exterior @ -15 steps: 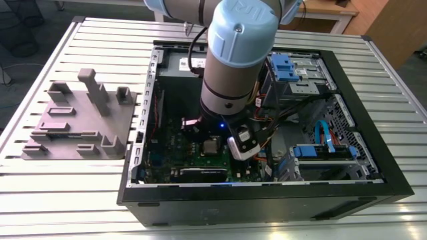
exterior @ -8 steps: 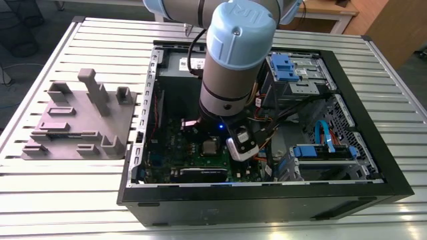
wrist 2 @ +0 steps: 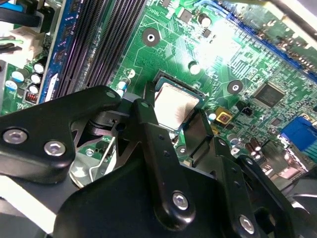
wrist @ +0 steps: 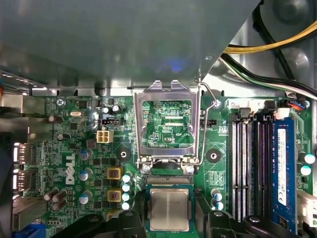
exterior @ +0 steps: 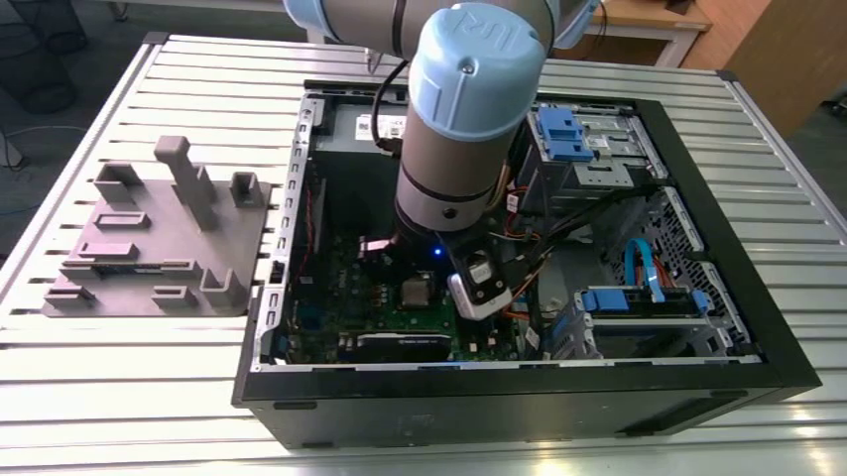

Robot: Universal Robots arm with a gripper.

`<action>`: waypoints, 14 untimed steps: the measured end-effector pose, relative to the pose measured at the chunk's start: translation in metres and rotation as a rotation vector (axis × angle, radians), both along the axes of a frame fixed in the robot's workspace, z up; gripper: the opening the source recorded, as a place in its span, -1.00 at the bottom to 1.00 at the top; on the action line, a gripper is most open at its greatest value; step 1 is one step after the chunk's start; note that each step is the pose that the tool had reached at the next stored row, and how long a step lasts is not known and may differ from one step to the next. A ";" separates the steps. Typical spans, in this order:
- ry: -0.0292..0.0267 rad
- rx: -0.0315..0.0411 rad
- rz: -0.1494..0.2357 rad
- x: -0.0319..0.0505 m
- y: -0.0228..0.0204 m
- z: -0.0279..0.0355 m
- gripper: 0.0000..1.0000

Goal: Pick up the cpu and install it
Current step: 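Place the cpu into insertion slot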

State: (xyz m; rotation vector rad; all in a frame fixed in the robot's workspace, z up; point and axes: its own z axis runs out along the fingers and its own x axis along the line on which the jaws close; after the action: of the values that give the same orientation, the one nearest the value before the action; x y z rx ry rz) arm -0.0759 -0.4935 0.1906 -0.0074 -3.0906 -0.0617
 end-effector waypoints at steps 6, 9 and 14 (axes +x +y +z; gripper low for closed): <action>0.0000 0.0057 0.000 -0.0001 0.0000 -0.0008 -0.05; 0.0000 0.0070 0.000 -0.0001 0.0000 -0.0009 -0.05; 0.0000 0.0085 0.000 -0.0001 0.0002 -0.0011 -0.05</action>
State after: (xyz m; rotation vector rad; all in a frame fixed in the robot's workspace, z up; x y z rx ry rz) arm -0.0759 -0.4934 0.1895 -0.0066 -3.0903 -0.0749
